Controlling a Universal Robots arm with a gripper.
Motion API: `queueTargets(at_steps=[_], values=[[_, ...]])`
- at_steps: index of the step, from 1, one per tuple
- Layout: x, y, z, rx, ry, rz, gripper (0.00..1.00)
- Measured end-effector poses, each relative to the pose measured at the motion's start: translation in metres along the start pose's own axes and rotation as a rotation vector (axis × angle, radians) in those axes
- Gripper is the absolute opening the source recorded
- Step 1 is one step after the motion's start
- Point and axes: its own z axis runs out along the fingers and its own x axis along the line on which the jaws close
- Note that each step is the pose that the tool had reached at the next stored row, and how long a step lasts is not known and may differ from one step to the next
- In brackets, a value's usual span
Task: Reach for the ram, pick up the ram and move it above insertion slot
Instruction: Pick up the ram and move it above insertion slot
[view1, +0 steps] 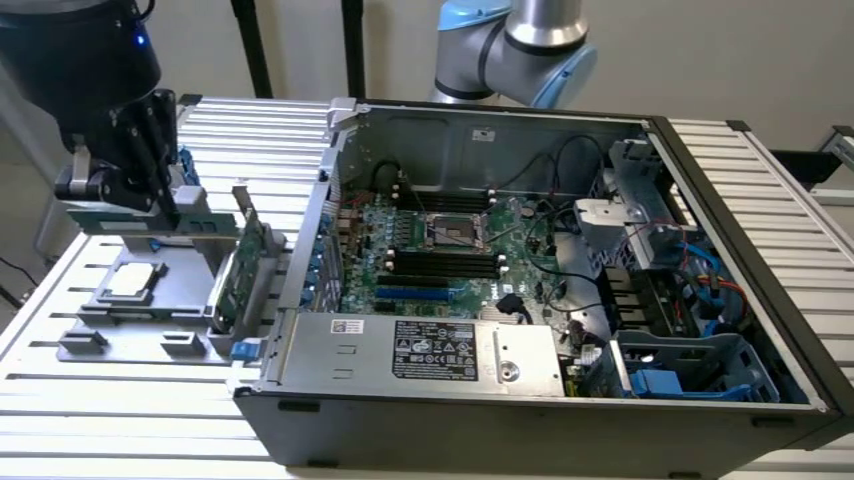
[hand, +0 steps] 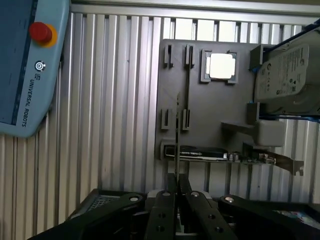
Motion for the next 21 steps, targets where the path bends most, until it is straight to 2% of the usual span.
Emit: queueTargets(at_steps=[13, 21], values=[[-0.014, -0.0276, -0.0065, 0.0, -0.0016, 0.0, 0.14], [-0.018, -0.0508, -0.0104, 0.0002, -0.0057, 0.0, 0.14]])
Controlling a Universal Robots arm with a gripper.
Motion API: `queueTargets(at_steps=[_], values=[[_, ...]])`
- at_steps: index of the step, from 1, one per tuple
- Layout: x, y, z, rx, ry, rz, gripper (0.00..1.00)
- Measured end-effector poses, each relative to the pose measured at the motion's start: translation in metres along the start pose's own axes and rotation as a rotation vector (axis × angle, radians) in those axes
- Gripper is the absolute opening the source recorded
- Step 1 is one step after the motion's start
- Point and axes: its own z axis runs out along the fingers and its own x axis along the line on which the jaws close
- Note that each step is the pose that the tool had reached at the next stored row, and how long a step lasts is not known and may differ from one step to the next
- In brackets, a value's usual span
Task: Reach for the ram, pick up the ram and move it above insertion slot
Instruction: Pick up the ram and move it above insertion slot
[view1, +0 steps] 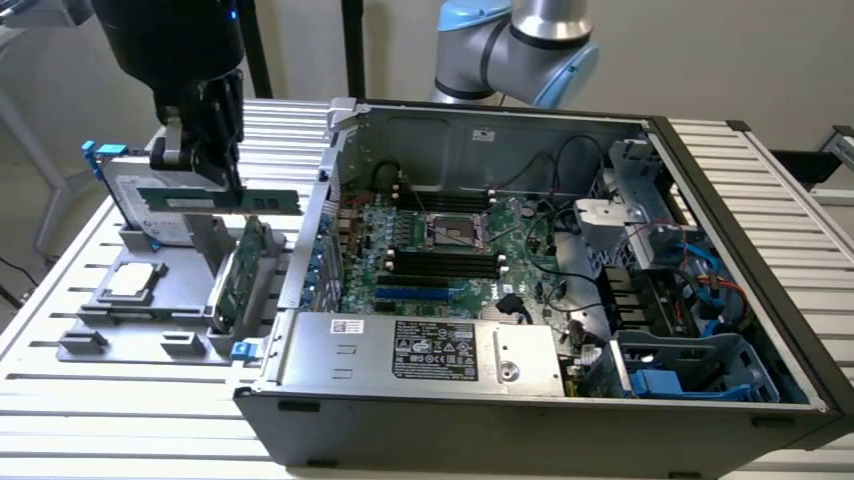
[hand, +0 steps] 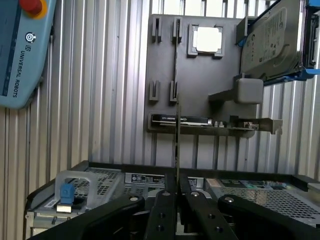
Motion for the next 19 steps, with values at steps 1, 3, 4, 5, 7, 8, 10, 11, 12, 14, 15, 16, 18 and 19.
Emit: queueTargets(at_steps=[1, 3, 4, 5, 7, 8, 10, 11, 12, 14, 15, 16, 18, 19], values=[[0.0, -0.003, -0.0004, 0.0001, -0.0007, 0.0, 0.14], [-0.001, -0.0097, -0.0009, 0.0001, -0.0026, 0.0, 0.14], [-0.002, -0.0131, -0.0011, 0.0002, -0.0039, 0.0, 0.14], [-0.002, -0.0166, -0.0012, 0.0003, -0.0054, 0.0, 0.14], [-0.003, -0.0241, -0.0015, 0.0003, -0.0079, 0.0, 0.14], [-0.003, -0.0279, -0.0016, 0.0004, -0.0092, 0.0, 0.14], [-0.004, -0.0358, -0.0019, 0.0003, -0.0116, -0.001, 0.14], [-0.004, -0.0398, -0.002, 0.0005, -0.013, -0.001, 0.14], [-0.005, -0.0437, -0.0022, 0.0004, -0.014, -0.001, 0.14], [-0.005, -0.0518, -0.0025, 0.0004, -0.0163, -0.001, 0.14], [-0.006, -0.0561, -0.0027, 0.0004, -0.0175, -0.001, 0.14], [-0.006, -0.0605, -0.0028, 0.0004, -0.0186, -0.001, 0.14], [-0.007, -0.0696, -0.0032, 0.0003, -0.0208, -0.001, 0.14], [-0.007, -0.0744, -0.0034, 0.0002, -0.0221, -0.001, 0.14]])
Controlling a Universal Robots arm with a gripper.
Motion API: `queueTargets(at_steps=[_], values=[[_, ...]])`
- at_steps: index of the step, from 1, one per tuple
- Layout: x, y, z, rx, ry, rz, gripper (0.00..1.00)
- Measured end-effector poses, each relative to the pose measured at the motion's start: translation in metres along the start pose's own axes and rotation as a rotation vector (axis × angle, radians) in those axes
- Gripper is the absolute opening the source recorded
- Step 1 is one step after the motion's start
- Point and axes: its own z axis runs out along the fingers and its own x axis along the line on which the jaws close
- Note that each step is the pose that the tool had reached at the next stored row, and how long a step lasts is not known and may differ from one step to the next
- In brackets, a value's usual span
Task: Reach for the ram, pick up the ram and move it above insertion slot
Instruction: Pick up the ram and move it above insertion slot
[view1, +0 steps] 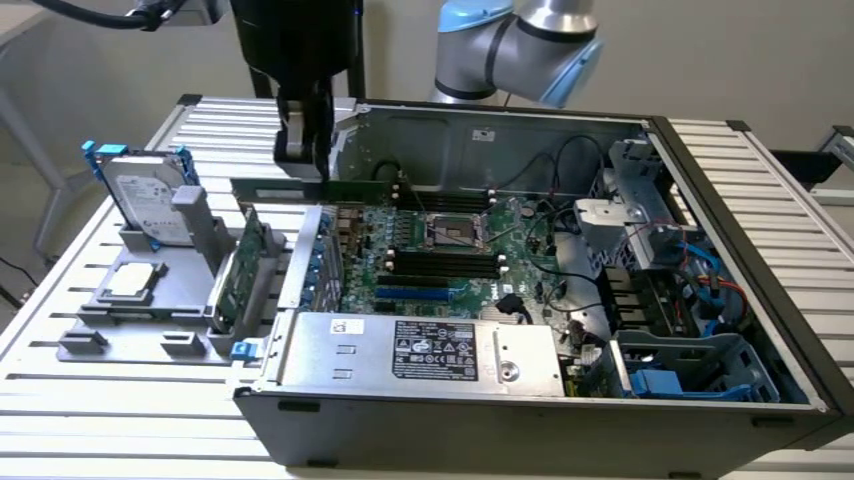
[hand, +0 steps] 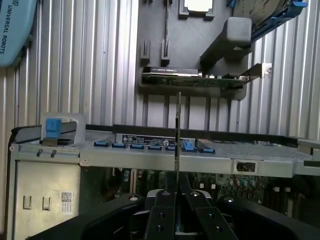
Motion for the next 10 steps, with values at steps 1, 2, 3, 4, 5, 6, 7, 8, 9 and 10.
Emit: queueTargets(at_steps=[1, 2, 3, 4, 5, 6, 7, 8, 9, 10], values=[[0.0, -0.0045, -0.0002, -0.0001, -0.0011, 0.0, 0.14], [-0.001, -0.009, -0.0003, -0.0001, -0.0022, 0.0, 0.14], [-0.001, -0.0135, -0.0004, -0.0002, -0.0031, 0.0, 0.14], [-0.001, -0.0179, -0.0005, -0.0004, -0.0039, 0.0, 0.14], [-0.002, -0.0229, -0.0006, -0.0005, -0.0048, 0.0, 0.14], [-0.002, -0.0274, -0.0006, -0.0007, -0.0055, 0.0, 0.14], [-0.003, -0.0319, -0.0006, -0.0009, -0.0062, 0.0, 0.14], [-0.003, -0.0364, -0.0006, -0.0011, -0.0066, 0.0, 0.14], [-0.004, -0.041, -0.0004, -0.0013, -0.0073, 0.0, 0.14], [-0.004, -0.0455, -0.0002, -0.0015, -0.0077, 0.0, 0.14]])
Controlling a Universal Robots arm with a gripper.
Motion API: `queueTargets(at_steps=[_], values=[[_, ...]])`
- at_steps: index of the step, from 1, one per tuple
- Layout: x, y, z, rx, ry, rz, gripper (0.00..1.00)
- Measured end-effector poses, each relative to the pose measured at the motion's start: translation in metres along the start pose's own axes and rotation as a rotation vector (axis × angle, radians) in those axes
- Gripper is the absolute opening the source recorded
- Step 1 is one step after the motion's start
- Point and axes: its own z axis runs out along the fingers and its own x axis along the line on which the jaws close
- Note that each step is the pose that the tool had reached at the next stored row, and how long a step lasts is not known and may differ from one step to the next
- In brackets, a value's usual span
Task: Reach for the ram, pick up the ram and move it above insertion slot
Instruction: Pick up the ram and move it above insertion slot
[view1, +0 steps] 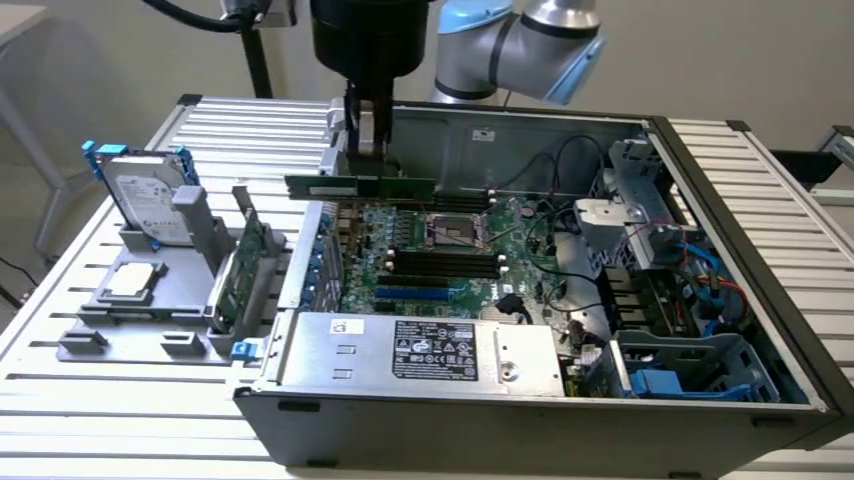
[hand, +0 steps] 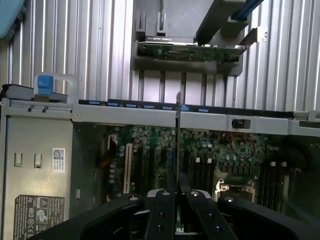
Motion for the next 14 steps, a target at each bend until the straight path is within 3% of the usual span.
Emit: queueTargets(at_steps=[6, 14], values=[[-0.006, -0.0266, 0.0034, -0.0011, -0.0015, 0.0, 0.14], [-0.029, -0.0444, 0.0082, -0.0011, -0.0014, 0.0, 0.14]])
